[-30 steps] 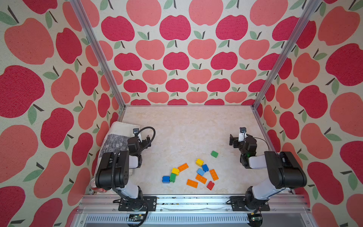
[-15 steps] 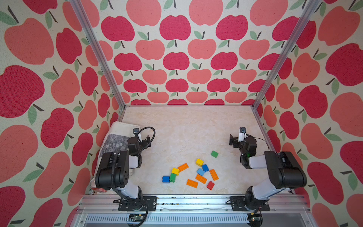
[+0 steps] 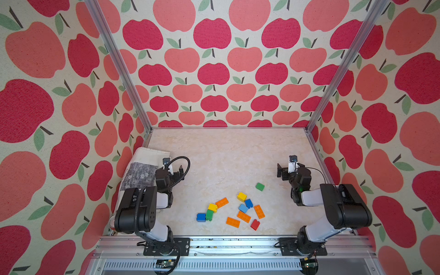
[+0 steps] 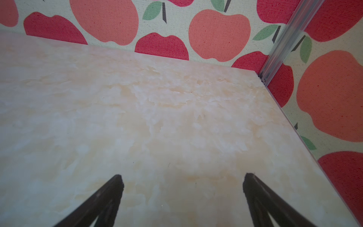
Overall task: Assemble the letter p with lego
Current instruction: Pick up the lego brick from the center of the board.
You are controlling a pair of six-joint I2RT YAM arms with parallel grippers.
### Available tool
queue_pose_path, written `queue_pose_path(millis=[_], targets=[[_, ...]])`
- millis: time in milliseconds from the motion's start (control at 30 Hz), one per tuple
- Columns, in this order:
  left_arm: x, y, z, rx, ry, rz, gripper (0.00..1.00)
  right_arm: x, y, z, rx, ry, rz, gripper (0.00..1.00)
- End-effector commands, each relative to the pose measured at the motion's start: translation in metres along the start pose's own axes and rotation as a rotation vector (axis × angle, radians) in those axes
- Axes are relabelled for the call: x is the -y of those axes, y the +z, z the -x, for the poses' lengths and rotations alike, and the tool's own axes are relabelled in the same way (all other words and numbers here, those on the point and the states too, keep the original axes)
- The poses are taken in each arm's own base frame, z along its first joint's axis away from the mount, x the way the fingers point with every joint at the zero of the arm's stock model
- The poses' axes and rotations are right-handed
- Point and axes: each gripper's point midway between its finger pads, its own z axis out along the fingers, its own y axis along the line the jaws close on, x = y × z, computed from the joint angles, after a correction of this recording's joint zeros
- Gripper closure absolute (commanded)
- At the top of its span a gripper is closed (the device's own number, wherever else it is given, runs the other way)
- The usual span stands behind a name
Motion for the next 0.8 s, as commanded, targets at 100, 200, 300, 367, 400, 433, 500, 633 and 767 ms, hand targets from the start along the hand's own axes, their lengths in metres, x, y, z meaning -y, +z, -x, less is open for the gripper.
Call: queue_pose_path(millis=[100,200,300,367,400,433,500,633,767], targets=[[0.036,-0.036,0.096,0.217,0.109,-0.07,0.01,-0.016,-0.021,0.031,0.1,-0.092,0.02,0.01],[0.05,-0.061,0.138,0.276,0.015,-0.107,0.01,-0.025,-0.037,0.055,0.152,-0.152,0.021,0.01],[0.056,-0.081,0.165,0.272,-0.123,-0.127,0.01,-0.024,-0.064,0.097,0.235,-0.072,0.029,0.01],[0.05,-0.094,0.177,0.269,-0.271,-0.116,0.01,-0.015,-0.083,0.124,0.23,0.07,0.026,0.01],[0.045,-0.1,0.18,0.267,-0.336,-0.104,0.01,-0.008,-0.091,0.132,0.207,0.139,0.011,0.01],[0.039,-0.105,0.181,0.255,-0.407,-0.084,0.01,0.0,-0.1,0.137,0.158,0.222,-0.016,0.01],[0.033,-0.116,0.179,0.222,-0.51,-0.078,0.01,0.01,-0.117,0.134,0.058,0.351,-0.047,0.01],[0.028,-0.136,0.162,0.17,-0.705,-0.149,0.01,-0.005,-0.135,0.112,-0.063,0.548,0.059,0.01],[0.04,-0.149,0.138,0.085,-0.738,-0.255,0.01,-0.039,-0.141,0.09,-0.189,0.608,0.22,0.01]])
